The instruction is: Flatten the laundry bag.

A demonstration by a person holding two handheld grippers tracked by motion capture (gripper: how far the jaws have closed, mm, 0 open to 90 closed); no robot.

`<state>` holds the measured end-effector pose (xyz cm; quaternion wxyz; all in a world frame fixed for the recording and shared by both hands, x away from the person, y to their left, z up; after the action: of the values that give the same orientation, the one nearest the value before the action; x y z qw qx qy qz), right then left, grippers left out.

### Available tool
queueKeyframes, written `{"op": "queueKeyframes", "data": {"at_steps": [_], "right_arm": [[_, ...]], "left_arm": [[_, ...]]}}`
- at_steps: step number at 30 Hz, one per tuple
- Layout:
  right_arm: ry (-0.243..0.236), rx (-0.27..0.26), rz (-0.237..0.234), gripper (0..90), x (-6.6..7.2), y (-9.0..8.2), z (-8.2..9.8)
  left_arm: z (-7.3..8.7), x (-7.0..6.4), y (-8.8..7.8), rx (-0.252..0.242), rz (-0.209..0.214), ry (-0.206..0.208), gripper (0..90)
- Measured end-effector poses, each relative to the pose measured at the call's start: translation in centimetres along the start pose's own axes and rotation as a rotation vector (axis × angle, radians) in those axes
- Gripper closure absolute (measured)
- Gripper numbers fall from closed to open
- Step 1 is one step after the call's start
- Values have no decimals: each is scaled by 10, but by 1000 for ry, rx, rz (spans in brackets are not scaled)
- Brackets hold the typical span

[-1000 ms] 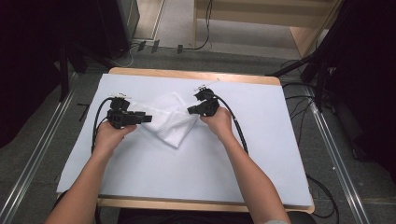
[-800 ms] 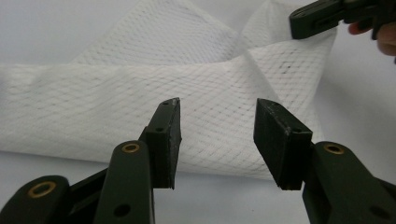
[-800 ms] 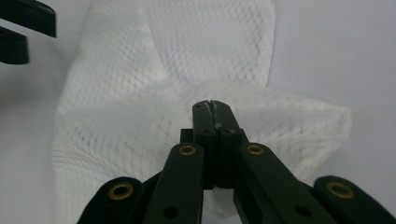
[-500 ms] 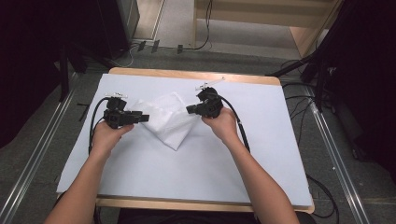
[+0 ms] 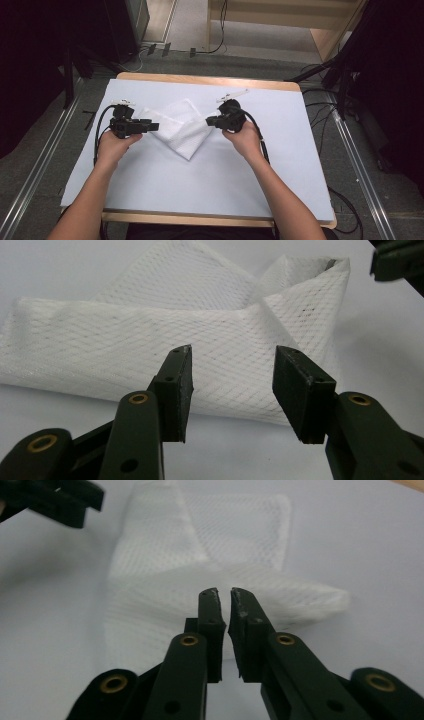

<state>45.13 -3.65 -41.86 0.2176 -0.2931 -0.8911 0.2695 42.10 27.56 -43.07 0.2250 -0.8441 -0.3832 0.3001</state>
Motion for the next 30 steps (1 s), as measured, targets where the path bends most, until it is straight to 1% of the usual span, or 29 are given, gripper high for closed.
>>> {"op": "queueKeyframes", "data": {"at_steps": [1,2,3,5,7,8,10,13,14,15,17,18,23,24,26,27,28,29,30], "right_arm": [[16,-2,14,798,-7,0,-3],[22,-4,29,757,-13,1,-5],[33,3,46,703,-21,3,-8],[53,9,73,622,-30,8,-9],[83,16,81,543,-39,13,-10],[96,12,98,518,-42,15,-9],[116,1,108,483,-46,20,-8],[140,14,105,437,-50,28,-4],[145,29,86,438,-49,32,-2],[136,48,94,439,-48,35,1],[126,65,99,450,-46,39,4],[130,77,104,451,-45,41,5],[147,87,103,486,-48,50,14],[157,92,106,507,-48,52,16],[165,98,93,558,-48,55,19],[173,101,89,598,-48,56,21],[172,105,80,641,-47,57,22],[161,110,70,703,-46,59,23],[158,115,67,748,-45,59,23]], "left_arm": [[0,0,0,-1,3,-3,514],[0,1,0,0,3,-4,514],[0,1,1,-1,1,-4,514],[0,2,0,0,-1,-5,514],[1,3,0,-5,-1,-9,514],[0,3,0,-3,0,-9,514],[1,4,0,-3,-3,-8,513],[1,4,0,3,-3,-4,511],[1,4,0,5,-5,-3,509],[1,4,0,3,-6,-3,507],[1,4,1,5,-7,-4,506],[1,4,1,5,-7,-3,504],[2,4,1,10,-10,2,502],[2,4,1,10,-9,2,502],[2,5,1,11,-13,-2,501],[2,6,1,11,-15,-4,501],[2,6,1,10,-15,-7,502],[3,7,1,10,-15,-7,502],[3,7,1,11,-17,-9,501]]}}
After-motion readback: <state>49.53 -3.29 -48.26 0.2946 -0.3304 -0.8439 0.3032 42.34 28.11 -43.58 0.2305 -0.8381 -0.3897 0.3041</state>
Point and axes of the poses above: each handheld gripper's, and its own axes: y roughly forward along the jaws, z roughly out of its underside, x roughly to its left, the point moved 3 cm from there along y, roughly forward along the jaws, and after that the axes turned 4 degrees about -x, right-handed, at the moved point
